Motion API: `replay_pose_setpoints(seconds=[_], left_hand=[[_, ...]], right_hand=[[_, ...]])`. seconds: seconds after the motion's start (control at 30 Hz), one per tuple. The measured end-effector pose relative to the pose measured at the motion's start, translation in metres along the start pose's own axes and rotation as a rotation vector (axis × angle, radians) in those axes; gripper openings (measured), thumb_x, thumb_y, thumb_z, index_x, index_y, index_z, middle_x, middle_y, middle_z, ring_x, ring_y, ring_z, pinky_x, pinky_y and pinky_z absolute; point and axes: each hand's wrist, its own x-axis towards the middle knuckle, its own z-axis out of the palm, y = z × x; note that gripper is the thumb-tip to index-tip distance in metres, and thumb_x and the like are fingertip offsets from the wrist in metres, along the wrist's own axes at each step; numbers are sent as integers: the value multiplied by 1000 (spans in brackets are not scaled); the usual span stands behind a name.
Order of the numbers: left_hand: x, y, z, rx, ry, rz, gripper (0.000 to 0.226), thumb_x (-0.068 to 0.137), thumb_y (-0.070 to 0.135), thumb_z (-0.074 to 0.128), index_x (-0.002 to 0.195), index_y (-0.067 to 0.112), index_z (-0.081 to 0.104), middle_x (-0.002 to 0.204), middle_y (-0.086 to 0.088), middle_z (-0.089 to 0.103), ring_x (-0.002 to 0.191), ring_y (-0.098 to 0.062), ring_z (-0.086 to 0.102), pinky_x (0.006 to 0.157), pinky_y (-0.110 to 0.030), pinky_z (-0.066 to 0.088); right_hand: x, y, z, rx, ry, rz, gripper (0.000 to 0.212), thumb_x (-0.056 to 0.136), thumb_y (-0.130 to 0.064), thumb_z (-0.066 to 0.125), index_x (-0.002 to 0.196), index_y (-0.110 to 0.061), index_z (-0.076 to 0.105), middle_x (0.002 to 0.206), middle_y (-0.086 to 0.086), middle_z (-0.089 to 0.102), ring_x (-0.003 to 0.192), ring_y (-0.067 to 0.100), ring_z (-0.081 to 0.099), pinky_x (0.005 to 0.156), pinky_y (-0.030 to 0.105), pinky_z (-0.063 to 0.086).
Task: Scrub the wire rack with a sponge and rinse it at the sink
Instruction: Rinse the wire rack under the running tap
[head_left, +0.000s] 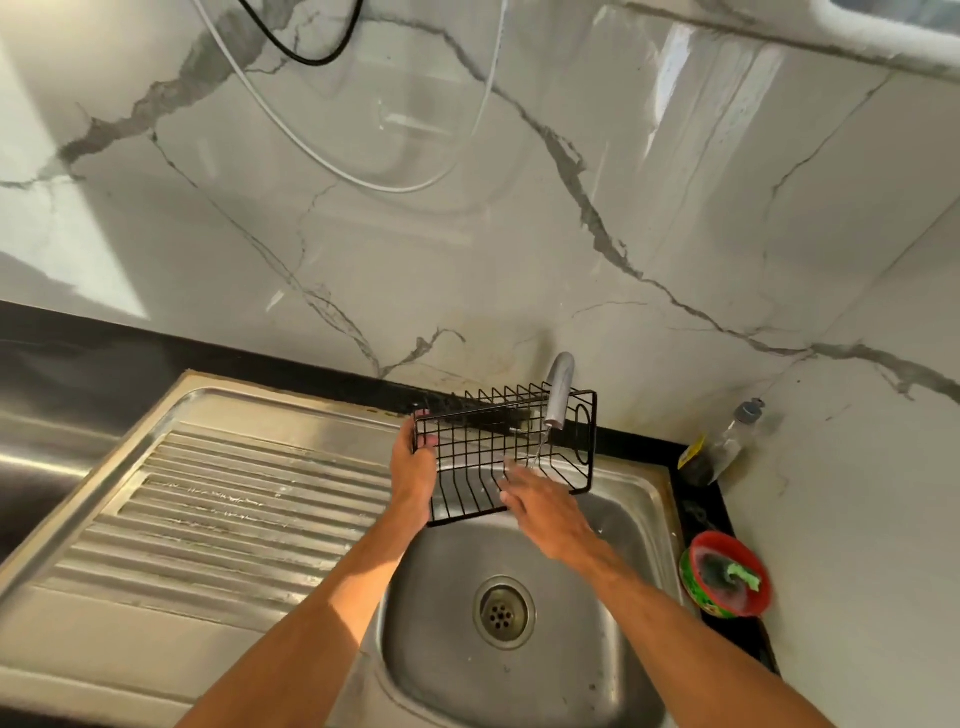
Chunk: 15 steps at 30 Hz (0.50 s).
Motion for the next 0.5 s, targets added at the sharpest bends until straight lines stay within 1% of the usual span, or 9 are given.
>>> replay_pose_setpoints(seconds=[0.07,0.13,0.17,0.2,0.27,0.3,0.4,0.47,0.5], left_hand=[[4,1,-3,-1,10,2,47,102,6,46,140,32,52,136,-6,61,130,-35,54,113,-58,39],[5,0,-6,-2,25,1,47,102,6,46,139,34,52,134,-6,63,130,-36,54,113,-57,39],[6,-2,-8,-8,25,-4,47,102,6,46,140,34,52,135,-6,62,131,-37,53,114,-57,38],[7,-3,-10,-15,23,-9,48,102,6,45,142,34,51,137,-7,61,133,-38,51,115,-58,37],[9,-5,-16,-25,28,-12,51,102,5,45,145,33,48,141,-8,58,136,-39,49,115,-60,35],[10,-4,-18,-22,25,-5,51,102,4,45,145,31,48,141,-8,58,136,-39,49,115,-60,35],[9,0,-22,-9,33,32,48,102,4,45,144,29,50,138,-7,60,133,-37,51,114,-57,39],[5,0,-25,-33,44,34,44,103,5,44,139,29,53,135,-7,62,131,-37,53,112,-56,41],[3,-1,-26,-39,52,31,42,103,5,43,134,31,55,132,-8,63,130,-39,53,112,-57,41]], right_hand=[[-7,4,1,25,-93,36,42,105,-44,38,132,-21,61,142,1,57,117,10,60,111,35,39],[-3,5,-8,57,-29,84,39,104,-45,43,107,-19,72,93,-4,72,68,3,62,83,25,55],[1,6,-13,56,52,98,36,103,-43,47,104,-19,74,86,-6,71,67,3,61,77,18,53],[5,8,-15,48,149,89,32,102,-40,50,108,-19,74,98,-5,72,84,3,66,85,16,50],[9,11,-10,25,185,54,32,101,-38,52,119,-18,70,134,-2,60,127,14,54,108,29,41],[7,13,-5,-16,126,44,34,103,-41,47,116,-17,68,133,-1,60,127,17,55,108,34,43],[-6,16,1,-93,-13,91,44,105,-49,35,80,-23,61,74,-5,60,66,9,58,70,26,49],[-2,16,-4,-84,23,99,43,104,-48,41,77,-24,64,67,-7,57,59,5,54,68,24,51],[2,17,-2,-100,82,90,40,103,-47,43,83,-23,69,77,-5,65,69,6,61,77,26,54]])
